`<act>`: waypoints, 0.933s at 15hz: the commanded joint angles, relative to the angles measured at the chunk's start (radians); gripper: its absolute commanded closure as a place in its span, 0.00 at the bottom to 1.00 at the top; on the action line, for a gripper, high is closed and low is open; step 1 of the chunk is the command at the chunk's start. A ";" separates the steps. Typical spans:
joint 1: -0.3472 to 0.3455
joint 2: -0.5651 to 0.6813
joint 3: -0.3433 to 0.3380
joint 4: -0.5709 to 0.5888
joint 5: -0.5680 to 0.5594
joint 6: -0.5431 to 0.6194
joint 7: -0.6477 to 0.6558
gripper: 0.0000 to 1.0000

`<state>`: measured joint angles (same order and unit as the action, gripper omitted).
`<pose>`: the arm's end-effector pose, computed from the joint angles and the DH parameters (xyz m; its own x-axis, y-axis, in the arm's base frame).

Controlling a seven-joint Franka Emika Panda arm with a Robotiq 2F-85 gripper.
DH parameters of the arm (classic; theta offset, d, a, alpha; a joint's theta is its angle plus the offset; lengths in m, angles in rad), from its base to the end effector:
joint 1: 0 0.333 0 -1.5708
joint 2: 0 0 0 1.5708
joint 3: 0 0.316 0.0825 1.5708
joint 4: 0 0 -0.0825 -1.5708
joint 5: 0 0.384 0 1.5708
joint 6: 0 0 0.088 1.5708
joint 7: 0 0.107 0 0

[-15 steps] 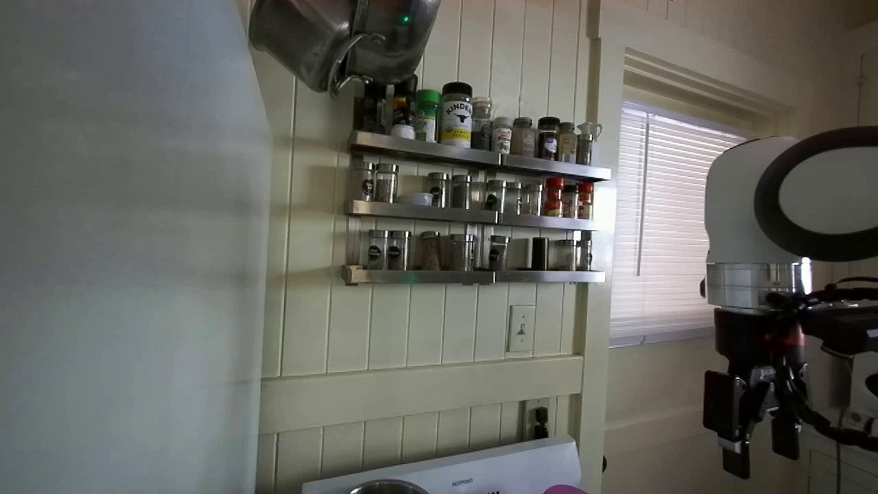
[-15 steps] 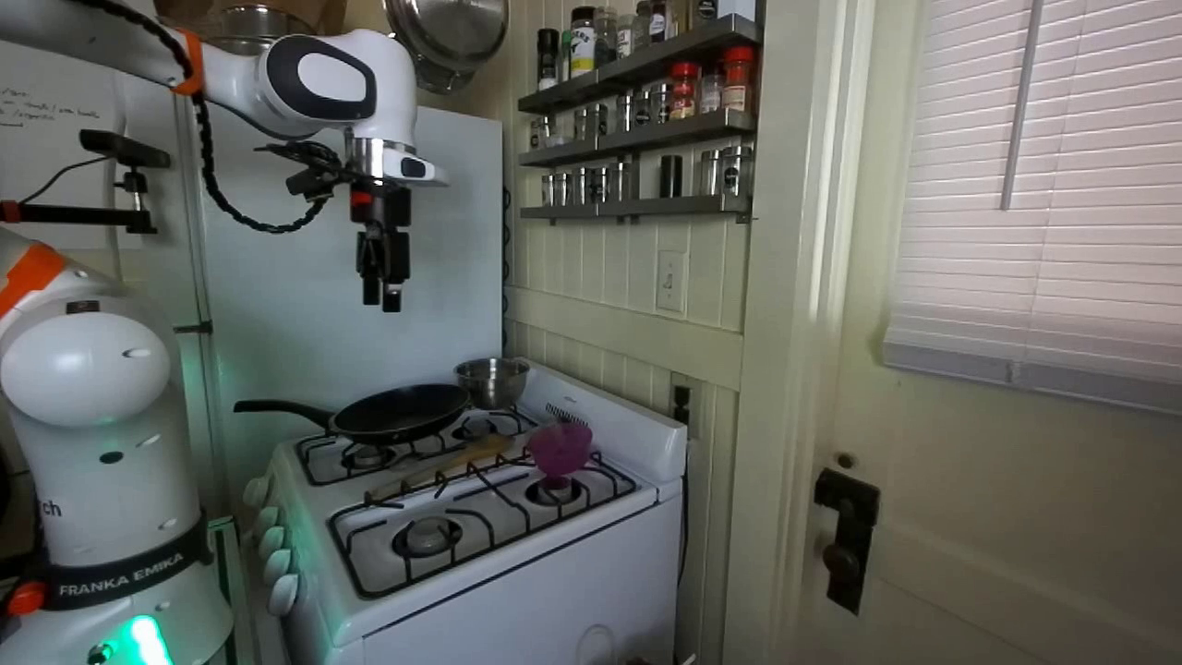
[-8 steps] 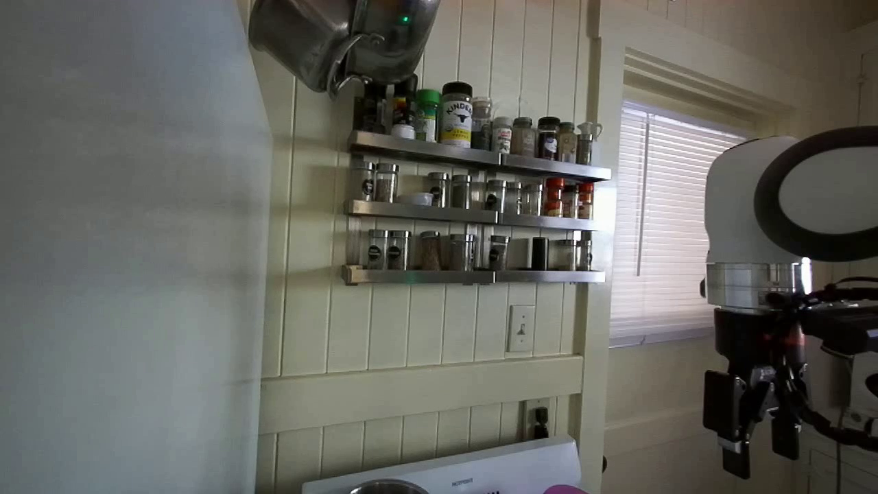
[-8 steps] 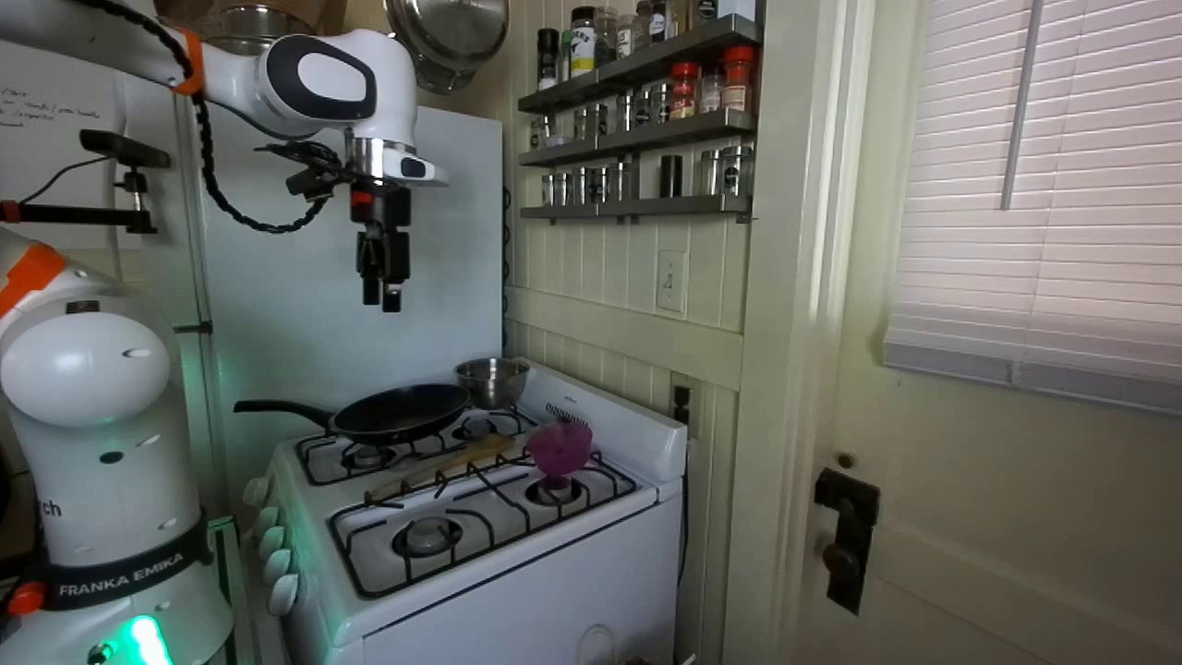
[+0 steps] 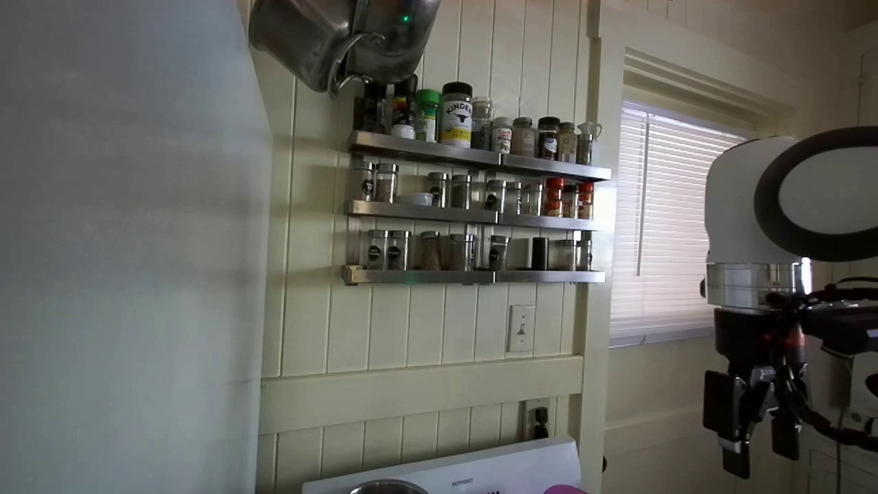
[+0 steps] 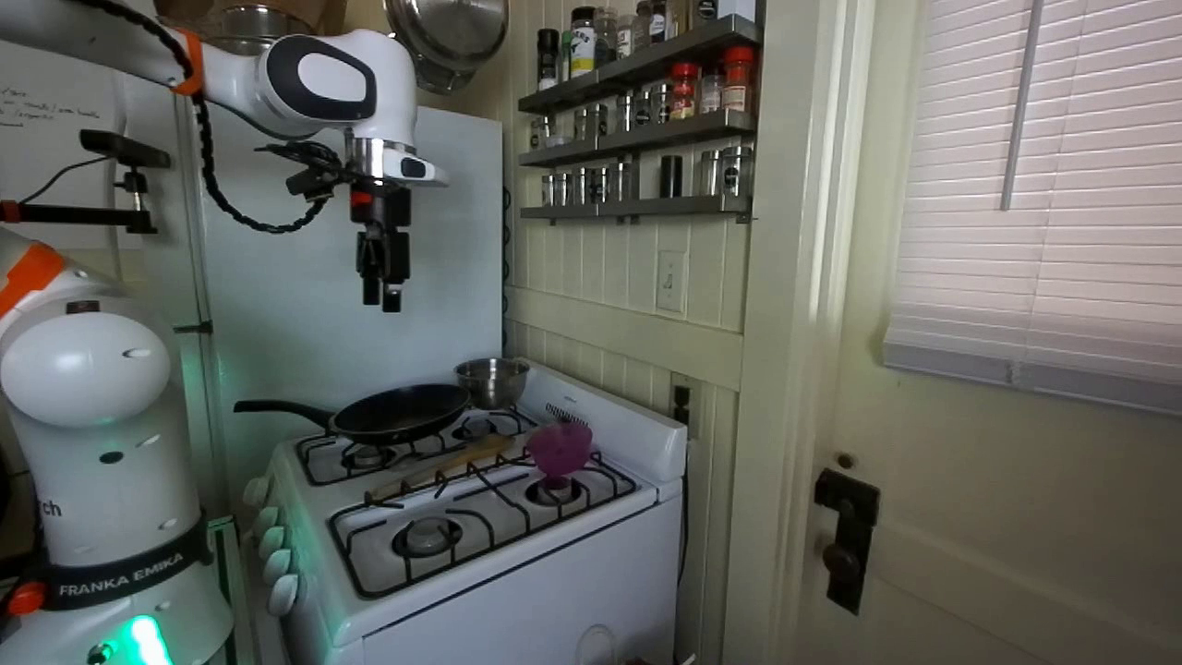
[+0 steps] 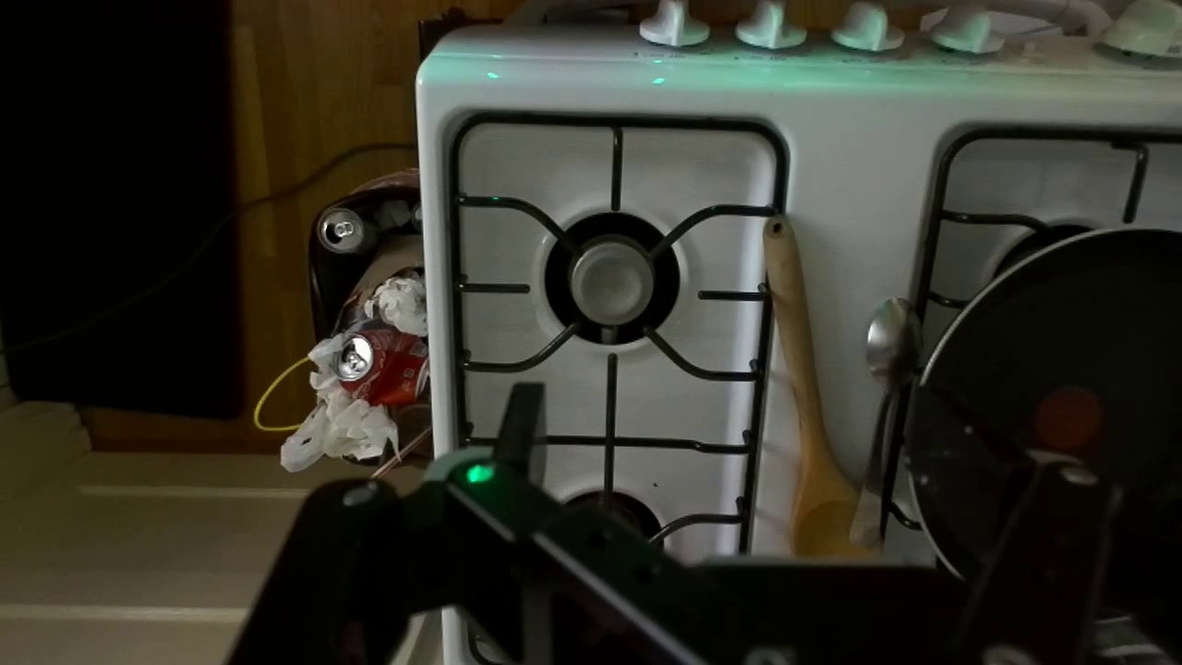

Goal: Put the purple bowl on the pan then move the silver bowl to the right.

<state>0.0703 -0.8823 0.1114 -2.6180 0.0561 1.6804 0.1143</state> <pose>0.2776 0.0597 0.5023 0.9984 0.0157 -0.0539 0.0177 -0.9992 0.0370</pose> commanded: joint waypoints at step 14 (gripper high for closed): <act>-0.022 0.153 -0.028 0.052 -0.080 0.083 -0.078 0.00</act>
<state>0.0568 -0.8271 0.1018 -2.6076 0.0102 1.7223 0.0819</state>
